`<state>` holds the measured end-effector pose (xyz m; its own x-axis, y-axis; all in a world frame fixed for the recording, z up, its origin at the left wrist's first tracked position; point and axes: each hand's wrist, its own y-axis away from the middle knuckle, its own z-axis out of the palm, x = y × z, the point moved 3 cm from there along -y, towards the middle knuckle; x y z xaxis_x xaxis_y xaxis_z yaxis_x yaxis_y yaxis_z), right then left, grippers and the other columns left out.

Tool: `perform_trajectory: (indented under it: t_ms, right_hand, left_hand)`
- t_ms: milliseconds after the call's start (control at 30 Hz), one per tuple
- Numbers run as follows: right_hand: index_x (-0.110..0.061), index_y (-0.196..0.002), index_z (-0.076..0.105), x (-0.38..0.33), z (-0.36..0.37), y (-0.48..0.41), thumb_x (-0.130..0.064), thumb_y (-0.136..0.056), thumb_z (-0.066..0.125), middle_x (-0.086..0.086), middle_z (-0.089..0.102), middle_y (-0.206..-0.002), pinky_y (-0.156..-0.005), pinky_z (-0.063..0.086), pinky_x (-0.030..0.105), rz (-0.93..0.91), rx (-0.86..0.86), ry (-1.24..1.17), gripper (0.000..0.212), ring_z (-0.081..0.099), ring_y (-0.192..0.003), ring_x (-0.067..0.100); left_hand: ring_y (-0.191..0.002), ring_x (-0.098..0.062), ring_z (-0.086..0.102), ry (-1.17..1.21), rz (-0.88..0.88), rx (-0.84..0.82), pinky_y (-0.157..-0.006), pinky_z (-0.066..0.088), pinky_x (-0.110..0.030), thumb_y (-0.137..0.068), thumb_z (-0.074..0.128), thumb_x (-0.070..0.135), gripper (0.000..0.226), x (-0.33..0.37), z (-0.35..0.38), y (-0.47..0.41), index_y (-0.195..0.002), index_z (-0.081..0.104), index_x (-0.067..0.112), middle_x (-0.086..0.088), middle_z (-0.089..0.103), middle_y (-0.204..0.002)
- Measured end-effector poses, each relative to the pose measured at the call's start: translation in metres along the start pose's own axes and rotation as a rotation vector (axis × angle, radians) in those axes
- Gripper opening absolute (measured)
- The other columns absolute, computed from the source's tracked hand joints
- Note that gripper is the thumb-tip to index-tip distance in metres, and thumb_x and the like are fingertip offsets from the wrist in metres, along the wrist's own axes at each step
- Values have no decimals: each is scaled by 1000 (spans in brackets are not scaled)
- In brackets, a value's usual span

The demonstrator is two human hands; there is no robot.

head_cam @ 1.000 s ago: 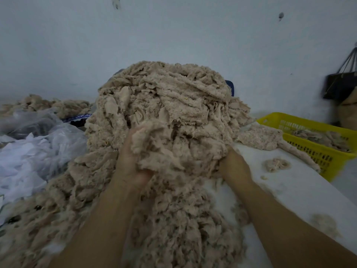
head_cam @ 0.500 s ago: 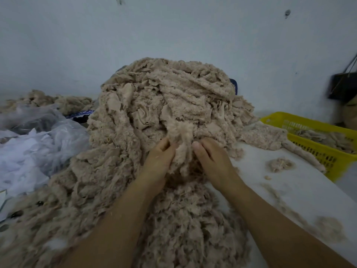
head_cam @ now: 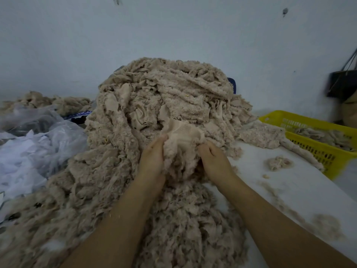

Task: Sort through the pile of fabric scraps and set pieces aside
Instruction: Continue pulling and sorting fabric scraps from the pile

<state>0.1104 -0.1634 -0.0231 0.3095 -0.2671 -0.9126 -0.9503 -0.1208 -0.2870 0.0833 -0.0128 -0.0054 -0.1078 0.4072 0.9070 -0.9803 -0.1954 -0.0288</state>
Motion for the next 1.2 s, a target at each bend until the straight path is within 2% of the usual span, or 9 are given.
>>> perform_trajectory:
  t_ms: [100,233,500,600,667,733,833,1067,1200]
  right_hand:
    - [-21,-68,32,1,-9,-3,-29,-100,40,-14,33,-57,-56,27,29,76,109,-77,33,31,-49,1]
    - [-10,-78,38,10,-25,-9,-29,-100,38,10,39,-83,-72,43,55,278,240,-428,29,38,-80,24]
    - [-13,-79,49,14,-39,-13,-16,-103,39,6,60,-79,-65,61,35,369,398,-847,27,61,-73,22]
    - [-11,-87,54,20,-52,-14,-22,-107,38,6,62,-88,-78,59,39,418,524,-929,27,62,-80,21]
    - [-13,-93,56,23,-57,-14,-24,-108,36,6,63,-93,-78,58,38,429,577,-949,27,63,-84,19]
    - [-14,-92,57,26,-60,-15,-24,-107,37,4,64,-91,-62,55,31,438,609,-955,27,64,-81,17]
    - [-15,-92,57,28,-61,-16,-24,-107,38,3,65,-89,-53,52,27,442,632,-982,26,64,-79,16]
    - [-15,-88,57,30,-62,-17,-20,-106,37,2,63,-84,-57,54,28,425,676,-997,28,62,-73,15]
    - [-13,-105,52,42,-69,-18,-26,-107,34,-2,57,-86,-56,47,25,516,779,-950,23,57,-73,12]
  left_hand:
    - [-43,-8,53,269,-144,-30,-42,44,-18,-102,47,22,42,1,-3,-2,-71,74,14,1,63,-62]
    - [-49,-6,48,470,-109,63,-40,39,-14,-100,42,14,31,10,-20,-11,-82,68,11,0,60,-71]
    - [-40,-6,47,529,-161,150,-39,45,-16,-104,43,15,25,9,-29,-16,-88,63,12,3,53,-57]
    - [-35,-6,39,560,-153,254,-65,59,-26,-108,39,29,33,7,-44,-22,-88,59,13,7,40,-48]
    - [-33,-4,30,547,-129,302,-47,44,-13,-109,36,30,34,7,-52,-24,-87,56,12,7,36,-46]
    - [-31,-5,24,497,-107,342,-32,24,-14,-109,36,28,35,8,-55,-27,-86,55,10,7,36,-45]
    - [-32,-6,22,326,-64,394,-31,19,-16,-109,39,27,31,9,-59,-28,-88,56,13,7,35,-51]
    - [-50,4,50,-382,374,677,-51,41,-21,-107,38,33,36,21,-62,-17,-84,66,27,5,57,-67]
    - [-68,5,55,-733,524,638,-60,42,-14,-108,36,30,33,29,-60,-14,-95,66,22,5,60,-82]
